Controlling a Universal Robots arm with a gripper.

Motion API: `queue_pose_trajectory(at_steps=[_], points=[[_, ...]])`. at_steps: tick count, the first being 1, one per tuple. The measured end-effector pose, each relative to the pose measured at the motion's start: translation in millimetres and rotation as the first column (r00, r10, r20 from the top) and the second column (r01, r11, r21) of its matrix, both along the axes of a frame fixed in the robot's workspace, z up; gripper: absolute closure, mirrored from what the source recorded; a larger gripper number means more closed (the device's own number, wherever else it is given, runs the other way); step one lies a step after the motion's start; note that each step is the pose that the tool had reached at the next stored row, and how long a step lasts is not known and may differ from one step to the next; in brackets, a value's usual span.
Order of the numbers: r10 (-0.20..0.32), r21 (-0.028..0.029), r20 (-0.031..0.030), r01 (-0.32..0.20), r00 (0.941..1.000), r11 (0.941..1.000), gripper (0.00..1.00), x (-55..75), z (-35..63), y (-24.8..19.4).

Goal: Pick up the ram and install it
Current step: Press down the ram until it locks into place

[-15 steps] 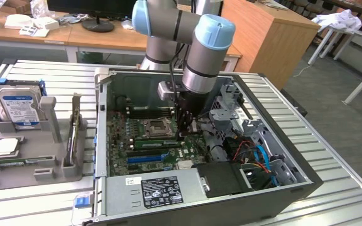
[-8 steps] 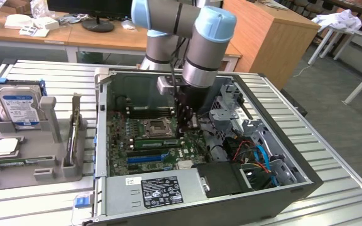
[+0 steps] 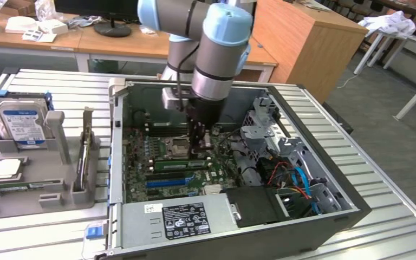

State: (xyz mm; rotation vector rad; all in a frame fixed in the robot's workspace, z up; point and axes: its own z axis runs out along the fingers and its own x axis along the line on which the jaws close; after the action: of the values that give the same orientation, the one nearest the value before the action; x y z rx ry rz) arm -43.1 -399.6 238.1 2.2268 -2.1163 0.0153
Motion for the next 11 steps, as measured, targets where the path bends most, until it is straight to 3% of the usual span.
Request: queue_pose_trajectory(at_steps=[11], points=[[0.0,-0.0056,0.003,0.0,1.0,1.0,0.89,-50.1,0.0,0.0]])
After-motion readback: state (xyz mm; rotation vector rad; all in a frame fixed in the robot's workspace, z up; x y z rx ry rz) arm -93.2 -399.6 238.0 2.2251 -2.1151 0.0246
